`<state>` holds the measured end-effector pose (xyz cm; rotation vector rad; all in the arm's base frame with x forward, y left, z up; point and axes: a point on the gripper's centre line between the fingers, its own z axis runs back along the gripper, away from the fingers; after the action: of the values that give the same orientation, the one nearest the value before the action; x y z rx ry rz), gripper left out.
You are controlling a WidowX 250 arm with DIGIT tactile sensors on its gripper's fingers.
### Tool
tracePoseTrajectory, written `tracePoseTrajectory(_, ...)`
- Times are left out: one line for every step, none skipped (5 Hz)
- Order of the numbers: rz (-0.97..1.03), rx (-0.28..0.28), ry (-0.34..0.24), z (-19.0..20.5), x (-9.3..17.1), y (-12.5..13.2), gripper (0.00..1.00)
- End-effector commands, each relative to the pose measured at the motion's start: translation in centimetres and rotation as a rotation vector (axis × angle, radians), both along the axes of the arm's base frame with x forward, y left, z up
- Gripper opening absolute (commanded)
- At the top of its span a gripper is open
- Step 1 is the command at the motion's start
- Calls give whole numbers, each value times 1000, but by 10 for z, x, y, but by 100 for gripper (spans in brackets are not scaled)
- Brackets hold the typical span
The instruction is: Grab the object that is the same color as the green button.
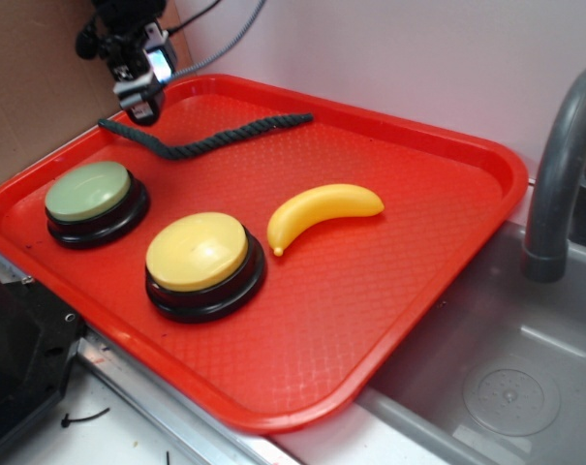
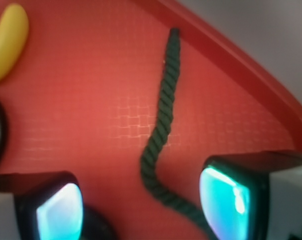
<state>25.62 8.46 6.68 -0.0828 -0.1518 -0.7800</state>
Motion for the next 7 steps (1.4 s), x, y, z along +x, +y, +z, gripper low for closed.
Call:
tracePoseTrajectory(-39, 21, 20, -41, 22, -5, 100)
tracePoseTrajectory(-85, 14, 27, -52, 17, -11, 100)
tracePoseTrajectory(-82, 35, 25, -54, 14, -13, 100)
tracePoseTrajectory(-76, 49, 22, -52, 14, -12, 0)
tracePoseTrajectory(-69, 52, 15, -49, 14, -12, 0)
tracePoseTrajectory(-65, 55, 22, -49, 14, -11, 0)
tracePoseTrajectory(-50, 53, 19, -45, 14, -9, 0)
